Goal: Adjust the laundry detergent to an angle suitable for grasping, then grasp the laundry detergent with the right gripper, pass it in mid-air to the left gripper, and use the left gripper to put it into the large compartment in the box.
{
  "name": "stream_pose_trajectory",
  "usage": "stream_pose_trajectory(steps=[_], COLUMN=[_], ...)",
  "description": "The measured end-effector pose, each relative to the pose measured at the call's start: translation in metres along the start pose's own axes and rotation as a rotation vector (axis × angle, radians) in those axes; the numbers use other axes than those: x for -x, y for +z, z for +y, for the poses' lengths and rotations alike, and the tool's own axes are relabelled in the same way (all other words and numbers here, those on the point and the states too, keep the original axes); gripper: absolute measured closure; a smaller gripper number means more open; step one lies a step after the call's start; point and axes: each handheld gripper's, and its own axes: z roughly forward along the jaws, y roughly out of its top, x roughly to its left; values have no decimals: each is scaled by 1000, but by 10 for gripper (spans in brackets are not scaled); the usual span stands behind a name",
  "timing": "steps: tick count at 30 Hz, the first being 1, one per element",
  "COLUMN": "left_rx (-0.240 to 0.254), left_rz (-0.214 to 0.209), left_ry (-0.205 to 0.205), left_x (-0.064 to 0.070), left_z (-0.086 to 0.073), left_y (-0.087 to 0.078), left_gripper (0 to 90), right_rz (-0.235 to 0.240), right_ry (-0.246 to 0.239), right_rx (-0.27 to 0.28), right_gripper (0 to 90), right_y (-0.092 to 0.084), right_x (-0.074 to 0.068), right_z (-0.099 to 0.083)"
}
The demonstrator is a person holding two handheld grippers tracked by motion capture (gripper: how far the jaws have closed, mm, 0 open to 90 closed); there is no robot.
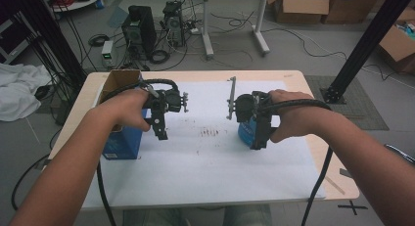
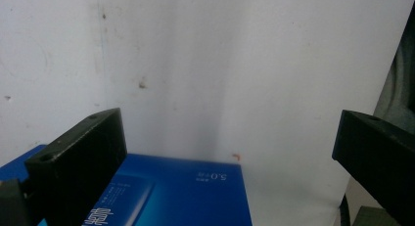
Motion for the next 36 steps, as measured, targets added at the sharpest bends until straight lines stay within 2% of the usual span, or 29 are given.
stream_pose_trajectory(steps=[4, 8, 11, 19, 23, 29, 36], left_rx=[2, 30, 22, 18, 32, 7, 3], left_rz=[-1, -2, 1, 10, 20, 16, 12], left_ry=[6, -20, -29, -14, -26, -20, -1], left_x=[0, 0, 1, 3, 5, 9, 8], left_z=[1, -3, -5, -2, -5, -5, 3], left_y=[0, -4, -6, -6, -10, -8, -2], left_gripper=[1, 1, 1, 1, 1, 1, 1], right_rz=[4, 7, 5, 4, -8, -8, 9], right_ry=[-4, -5, -8, -7, -4, -2, 22], right_rx=[-6, -3, -2, -6, -1, -7, 1], right_gripper=[0, 0, 0, 0, 0, 0, 0], right_y=[1, 2, 3, 4, 2, 0, 6], right_x=[1, 2, 2, 3, 1, -5, -1], right_z=[1, 1, 0, 0, 1, -1, -6])
